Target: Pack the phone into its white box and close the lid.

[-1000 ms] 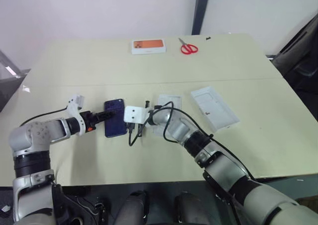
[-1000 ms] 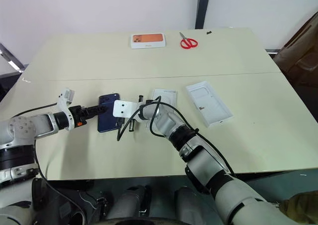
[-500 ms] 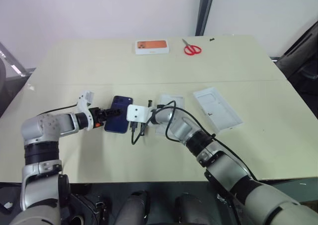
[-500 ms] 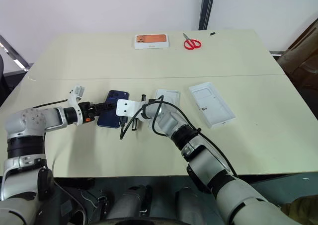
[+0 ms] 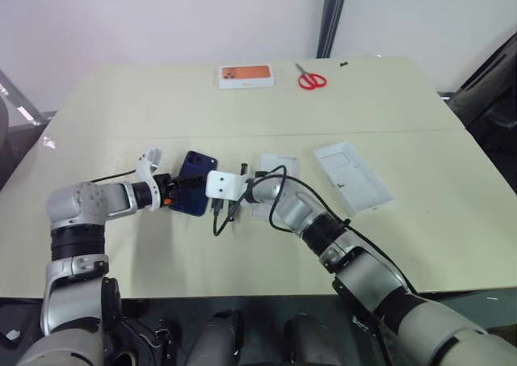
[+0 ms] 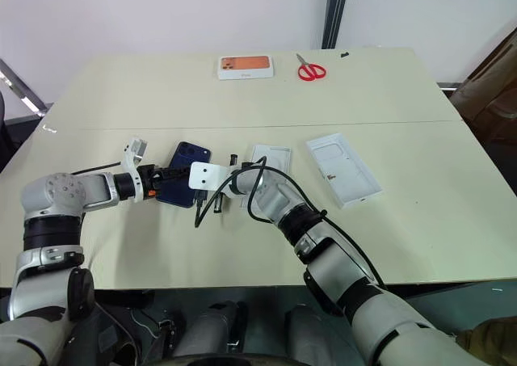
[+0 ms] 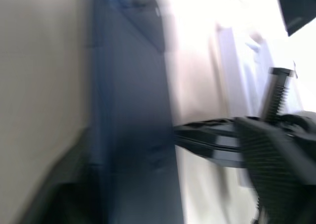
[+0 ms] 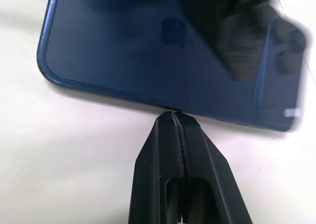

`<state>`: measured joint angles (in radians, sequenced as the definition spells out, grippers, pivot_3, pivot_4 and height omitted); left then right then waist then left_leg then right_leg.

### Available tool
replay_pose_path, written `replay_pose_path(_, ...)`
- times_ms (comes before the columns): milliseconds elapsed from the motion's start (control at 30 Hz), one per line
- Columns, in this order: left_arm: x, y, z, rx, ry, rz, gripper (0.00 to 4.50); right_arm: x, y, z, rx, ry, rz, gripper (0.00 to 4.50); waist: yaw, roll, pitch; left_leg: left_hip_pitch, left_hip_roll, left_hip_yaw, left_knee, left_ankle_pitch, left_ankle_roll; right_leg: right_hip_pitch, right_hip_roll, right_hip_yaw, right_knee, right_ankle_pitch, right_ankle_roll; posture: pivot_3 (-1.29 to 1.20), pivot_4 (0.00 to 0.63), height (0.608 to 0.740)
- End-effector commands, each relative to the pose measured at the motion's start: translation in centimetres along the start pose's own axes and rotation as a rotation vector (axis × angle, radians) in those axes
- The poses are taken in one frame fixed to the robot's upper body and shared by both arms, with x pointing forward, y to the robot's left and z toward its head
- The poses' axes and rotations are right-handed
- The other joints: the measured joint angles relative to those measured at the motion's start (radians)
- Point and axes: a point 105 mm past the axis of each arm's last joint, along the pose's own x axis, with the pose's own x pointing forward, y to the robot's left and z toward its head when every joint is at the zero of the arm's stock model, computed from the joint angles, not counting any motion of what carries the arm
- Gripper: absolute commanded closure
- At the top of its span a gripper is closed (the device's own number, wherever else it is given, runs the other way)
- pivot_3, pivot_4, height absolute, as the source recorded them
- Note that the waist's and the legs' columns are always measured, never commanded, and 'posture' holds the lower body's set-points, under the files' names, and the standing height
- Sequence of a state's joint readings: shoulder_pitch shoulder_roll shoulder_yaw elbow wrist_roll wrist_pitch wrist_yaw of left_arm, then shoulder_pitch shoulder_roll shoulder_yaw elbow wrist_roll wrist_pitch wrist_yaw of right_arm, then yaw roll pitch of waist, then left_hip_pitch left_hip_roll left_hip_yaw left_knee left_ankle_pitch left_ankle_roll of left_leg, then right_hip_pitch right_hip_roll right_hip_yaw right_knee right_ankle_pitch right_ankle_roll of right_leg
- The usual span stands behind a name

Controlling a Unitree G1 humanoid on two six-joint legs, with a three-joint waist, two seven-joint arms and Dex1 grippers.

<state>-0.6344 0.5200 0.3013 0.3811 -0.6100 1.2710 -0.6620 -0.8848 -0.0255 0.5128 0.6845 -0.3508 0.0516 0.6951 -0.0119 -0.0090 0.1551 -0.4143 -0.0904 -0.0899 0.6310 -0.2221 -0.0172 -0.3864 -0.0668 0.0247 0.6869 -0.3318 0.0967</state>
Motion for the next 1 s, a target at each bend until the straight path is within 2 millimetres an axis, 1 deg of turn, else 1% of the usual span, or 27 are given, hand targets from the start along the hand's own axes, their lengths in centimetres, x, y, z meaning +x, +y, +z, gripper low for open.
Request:
replay_pose_path(33,0.68,1.14,-2.61,-0.060,0.086,0.026,1.25,-0.10,-0.07,0.46,-0.010,-0.013,-0.007,4.50,0.000,0.000,0.000,0.000,0.000,0.000,0.000,0.000,0.000,0.000,0.000,0.000,0.000,0.000,0.000,0.00,0.150,0.734)
replay_pose_path(200,0.32,1.85,-2.84,-0.086,0.077,0.045,1.25,-0.19,0.02,0.23,-0.012,-0.009,-0.006,4.50,-0.003,0.000,0.000,0.000,0.000,0.000,0.000,0.000,0.000,0.000,0.000,0.000,0.000,0.000,0.000,0.00,0.150,0.734)
replay_pose_path(300,0.27,2.03,-2.91,-0.096,0.073,0.050,2.07,-0.21,0.14,0.20,-0.014,-0.008,-0.004,4.50,-0.004,0.000,0.000,0.000,0.000,0.000,-0.001,0.000,0.000,0.000,0.000,0.000,0.000,0.000,0.000,0.00,0.150,0.734)
replay_pose_path(333,0.26,2.05,-2.94,-0.096,0.074,0.052,2.59,-0.22,0.16,0.21,-0.015,-0.008,-0.004,4.50,-0.004,0.000,0.000,0.000,0.000,0.000,-0.001,0.000,0.000,-0.001,0.000,0.000,0.000,0.000,0.000,0.00,0.150,0.734)
replay_pose_path(367,0.24,2.04,-2.93,-0.093,0.073,0.052,2.95,-0.23,0.14,0.22,-0.014,-0.008,-0.005,4.50,-0.001,0.001,-0.001,0.000,0.000,0.000,-0.001,0.000,0.000,-0.001,0.000,0.000,0.000,0.000,0.000,0.00,0.150,0.734)
replay_pose_path(400,0.22,2.01,-2.93,-0.090,0.073,0.052,3.18,-0.25,0.11,0.22,-0.012,-0.008,-0.006,4.50,0.000,0.001,-0.001,0.000,0.000,0.000,-0.001,0.000,0.000,0.000,0.000,0.000,-0.001,0.000,0.000,0.00,0.150,0.734)
replay_pose_path(433,0.21,1.98,-2.94,-0.089,0.073,0.052,3.26,-0.26,0.08,0.20,-0.012,-0.007,-0.008,4.50,0.000,0.001,-0.001,0.001,0.000,0.000,-0.001,0.000,0.000,0.002,0.000,0.000,-0.001,0.000,0.000,0.00,0.150,0.734)
replay_pose_path(533,0.27,1.97,-3.12,-0.085,0.079,0.055,3.26,-0.28,-0.02,0.15,-0.011,-0.005,-0.012,4.50,-0.005,0.001,-0.001,0.007,0.000,0.000,-0.003,0.000,0.000,0.007,0.000,0.000,-0.003,0.000,0.000,0.00,0.150,0.734)
replay_pose_path(833,0.19,1.99,-3.39,-0.092,0.074,0.052,3.26,-0.39,0.06,-0.10,-0.012,0.003,-0.013,4.50,-0.004,0.000,-0.001,0.006,0.001,-0.001,-0.003,0.000,0.000,0.006,0.000,0.000,-0.003,0.000,0.000,0.00,0.150,0.734)
replay_pose_path(867,0.20,1.98,-3.39,-0.096,0.071,0.052,3.74,-0.39,0.07,-0.10,-0.013,0.003,-0.013,4.50,-0.003,0.000,-0.001,0.006,0.001,-0.001,-0.003,0.000,0.000,0.006,0.000,0.000,-0.003,0.000,0.000,0.00,0.150,0.734)
replay_pose_path(900,0.22,1.93,-3.36,-0.105,0.064,0.047,4.02,-0.39,0.08,-0.11,-0.012,0.003,-0.013,4.50,-0.002,0.000,-0.002,0.006,0.001,-0.001,-0.003,0.000,0.000,0.006,0.001,0.000,-0.003,0.000,0.000,0.00,0.150,0.734)
replay_pose_path(933,0.24,1.85,-3.35,-0.113,0.059,0.040,4.39,-0.39,0.09,-0.12,-0.012,0.004,-0.013,4.50,-0.003,0.000,-0.002,0.006,0.001,-0.001,-0.003,0.000,0.000,0.006,0.000,0.000,-0.003,0.000,0.000,0.00,0.150,0.734)
replay_pose_path(1000,0.23,1.81,-3.36,-0.114,0.058,0.039,4.45,-0.38,0.13,-0.18,-0.013,0.005,-0.012,4.50,-0.005,0.000,-0.002,0.007,0.001,-0.001,-0.003,0.000,0.000,0.007,0.001,0.000,-0.003,0.000,0.000,0.00,0.150,0.734)
